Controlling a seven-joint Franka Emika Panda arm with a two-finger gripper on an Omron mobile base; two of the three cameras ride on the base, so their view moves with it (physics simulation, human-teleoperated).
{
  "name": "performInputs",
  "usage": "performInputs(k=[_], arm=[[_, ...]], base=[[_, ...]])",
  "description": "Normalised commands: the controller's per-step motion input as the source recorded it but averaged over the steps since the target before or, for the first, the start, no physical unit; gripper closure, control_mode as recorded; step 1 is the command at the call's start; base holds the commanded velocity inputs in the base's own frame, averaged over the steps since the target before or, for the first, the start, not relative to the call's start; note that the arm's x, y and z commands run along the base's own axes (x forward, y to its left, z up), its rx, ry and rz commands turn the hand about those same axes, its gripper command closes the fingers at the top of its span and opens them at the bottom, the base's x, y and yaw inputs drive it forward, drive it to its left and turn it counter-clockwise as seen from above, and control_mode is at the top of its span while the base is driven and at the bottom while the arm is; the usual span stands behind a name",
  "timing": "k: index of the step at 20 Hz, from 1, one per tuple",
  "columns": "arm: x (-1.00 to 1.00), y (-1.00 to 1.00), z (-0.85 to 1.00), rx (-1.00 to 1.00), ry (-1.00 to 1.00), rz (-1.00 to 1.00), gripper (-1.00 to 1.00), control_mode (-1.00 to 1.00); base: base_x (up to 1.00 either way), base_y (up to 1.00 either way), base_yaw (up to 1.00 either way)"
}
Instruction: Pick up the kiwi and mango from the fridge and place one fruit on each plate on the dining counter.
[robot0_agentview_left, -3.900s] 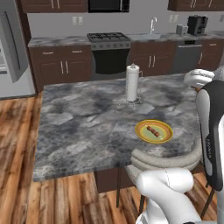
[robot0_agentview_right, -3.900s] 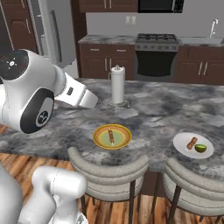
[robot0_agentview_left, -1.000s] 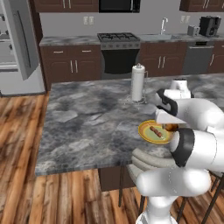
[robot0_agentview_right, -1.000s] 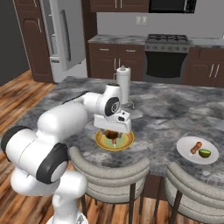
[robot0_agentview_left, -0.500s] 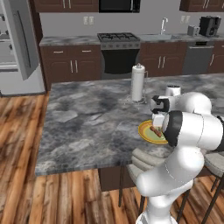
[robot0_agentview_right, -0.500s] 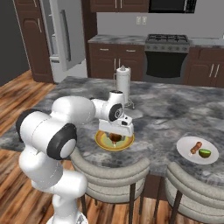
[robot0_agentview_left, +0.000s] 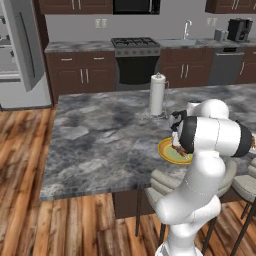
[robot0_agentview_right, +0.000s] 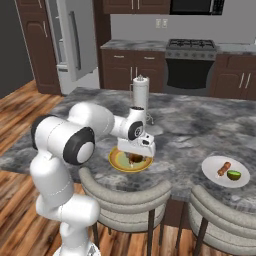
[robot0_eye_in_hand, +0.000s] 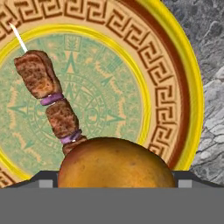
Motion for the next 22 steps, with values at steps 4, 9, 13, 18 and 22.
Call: performInputs(k=[4,9,13,18,22], arm=[[0.19,0.00,-0.23,0.00,0.00,0.00,1.00,-1.00],[-0.03,0.22,-0.36,0.00,0.00,0.00,-1.00,-1.00],[-0.20,0.28,-0.17,0.01,-0.03,0.00,-1.00,-1.00],[-0.21,0.30,0.00,0.00,-0.02,0.02,-1.00,-1.00],[-0.30,0.05,0.01,0.00,-0.11,0.07,-1.00,-1.00]], base=[[0.00,0.00,0.00],[0.00,0.00,0.00],[0.00,0.00,0.00],[0.00,0.00,0.00],[0.00,0.00,0.00]])
